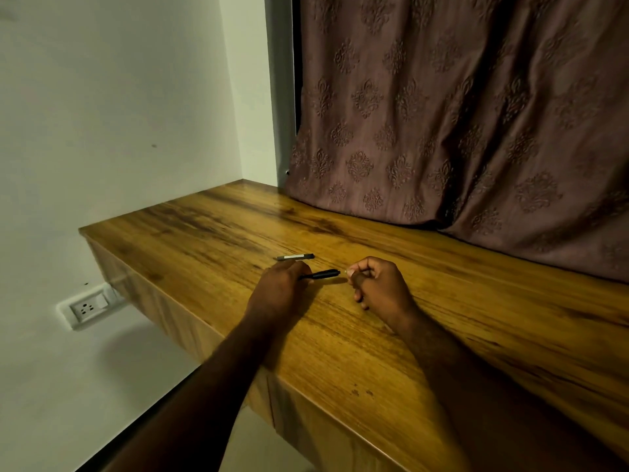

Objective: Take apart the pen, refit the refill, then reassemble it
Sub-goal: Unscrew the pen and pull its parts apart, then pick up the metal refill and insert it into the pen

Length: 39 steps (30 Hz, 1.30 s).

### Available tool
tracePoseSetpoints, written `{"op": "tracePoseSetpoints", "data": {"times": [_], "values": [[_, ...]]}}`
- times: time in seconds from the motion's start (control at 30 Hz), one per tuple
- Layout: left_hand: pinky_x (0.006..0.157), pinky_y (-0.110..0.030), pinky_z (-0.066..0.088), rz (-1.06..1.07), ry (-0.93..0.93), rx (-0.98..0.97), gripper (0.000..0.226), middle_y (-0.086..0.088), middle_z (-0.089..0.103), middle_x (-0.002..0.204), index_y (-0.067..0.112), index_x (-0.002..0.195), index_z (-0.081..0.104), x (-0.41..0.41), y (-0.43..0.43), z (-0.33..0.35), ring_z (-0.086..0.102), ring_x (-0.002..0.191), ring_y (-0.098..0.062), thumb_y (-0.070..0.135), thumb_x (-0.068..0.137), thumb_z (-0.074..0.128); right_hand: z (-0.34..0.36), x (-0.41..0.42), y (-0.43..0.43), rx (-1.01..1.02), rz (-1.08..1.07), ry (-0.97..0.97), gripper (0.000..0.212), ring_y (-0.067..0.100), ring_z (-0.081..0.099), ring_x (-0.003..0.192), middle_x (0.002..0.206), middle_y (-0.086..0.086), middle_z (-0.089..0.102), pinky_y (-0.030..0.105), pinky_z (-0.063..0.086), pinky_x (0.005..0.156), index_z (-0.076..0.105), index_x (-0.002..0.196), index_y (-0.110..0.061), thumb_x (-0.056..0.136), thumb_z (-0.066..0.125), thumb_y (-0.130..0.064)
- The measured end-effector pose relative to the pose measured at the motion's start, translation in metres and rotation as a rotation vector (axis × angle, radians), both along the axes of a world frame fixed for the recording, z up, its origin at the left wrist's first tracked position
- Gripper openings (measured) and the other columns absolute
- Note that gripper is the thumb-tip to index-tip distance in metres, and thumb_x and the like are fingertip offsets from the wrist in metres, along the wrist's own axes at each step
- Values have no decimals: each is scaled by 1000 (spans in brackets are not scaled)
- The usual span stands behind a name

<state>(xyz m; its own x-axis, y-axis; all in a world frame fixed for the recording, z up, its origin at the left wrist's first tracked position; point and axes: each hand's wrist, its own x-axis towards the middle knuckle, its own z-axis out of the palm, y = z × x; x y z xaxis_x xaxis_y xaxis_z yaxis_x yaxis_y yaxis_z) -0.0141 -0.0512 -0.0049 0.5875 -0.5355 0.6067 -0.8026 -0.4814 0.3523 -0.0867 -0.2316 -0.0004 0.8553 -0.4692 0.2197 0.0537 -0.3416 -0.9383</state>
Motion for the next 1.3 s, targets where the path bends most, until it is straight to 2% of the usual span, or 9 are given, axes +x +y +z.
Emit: {"op": "tracePoseSetpoints", "data": {"times": [0.13,0.23,0.33,0.47,0.7,0.83,1.0,1.2,1.3], "values": [[72,-37,52,11,-33,61,30,-4,67,88,17,93,68,7,1,-3,63,82,-22,41,91,51,2,0,-11,-189,-147,-26,9,4,53,56,64,-11,60,20,39,52,69,80,-15,87,65,-13],[73,-36,52,7,-11,78,31,-4,67,90,17,96,69,9,1,-4,63,85,-21,43,92,52,2,-2,-26,-327,-197,36,18,6,57,64,65,-16,59,21,42,60,64,70,-22,86,66,-14],[73,-38,52,-7,16,66,34,-6,67,89,14,93,69,8,0,-2,62,83,-23,43,92,51,-1,0,-34,-375,-199,106,19,10,64,78,76,-9,68,26,50,72,64,69,-21,85,66,-12],[72,-39,52,-31,46,52,44,-11,67,88,9,92,71,3,0,2,63,82,-28,47,90,47,-3,3,-33,-447,-205,141,11,15,65,83,83,-1,72,31,54,77,69,74,-17,84,69,-15],[68,-38,48,-52,75,102,36,-13,64,80,9,86,72,0,2,6,60,73,-28,34,87,46,-2,4,-33,-482,-212,209,6,16,68,86,86,1,76,36,56,81,77,79,-16,83,73,-17],[70,-37,48,-44,77,146,32,-11,64,79,10,82,70,3,1,5,61,76,-28,31,85,46,1,3,-35,-452,-188,228,6,16,68,89,90,2,76,38,55,85,78,85,-15,81,75,-18],[71,-38,49,-18,58,147,17,-11,65,77,10,78,69,6,-1,1,62,76,-28,19,85,57,2,1,-37,-423,-169,218,8,16,67,92,95,4,76,36,54,88,78,89,-13,82,74,-16],[78,-36,50,34,61,140,11,-8,66,86,13,85,67,8,-4,-3,61,85,-26,20,82,59,0,2,-41,-378,-222,180,12,19,65,95,99,8,75,28,51,86,77,92,-7,87,66,-9],[83,-40,49,57,72,152,15,-7,66,91,13,90,69,11,-4,-5,60,90,-26,22,84,58,-1,1,-40,-343,-251,118,14,19,66,96,99,7,74,31,52,90,75,94,-8,90,62,-9]]}}
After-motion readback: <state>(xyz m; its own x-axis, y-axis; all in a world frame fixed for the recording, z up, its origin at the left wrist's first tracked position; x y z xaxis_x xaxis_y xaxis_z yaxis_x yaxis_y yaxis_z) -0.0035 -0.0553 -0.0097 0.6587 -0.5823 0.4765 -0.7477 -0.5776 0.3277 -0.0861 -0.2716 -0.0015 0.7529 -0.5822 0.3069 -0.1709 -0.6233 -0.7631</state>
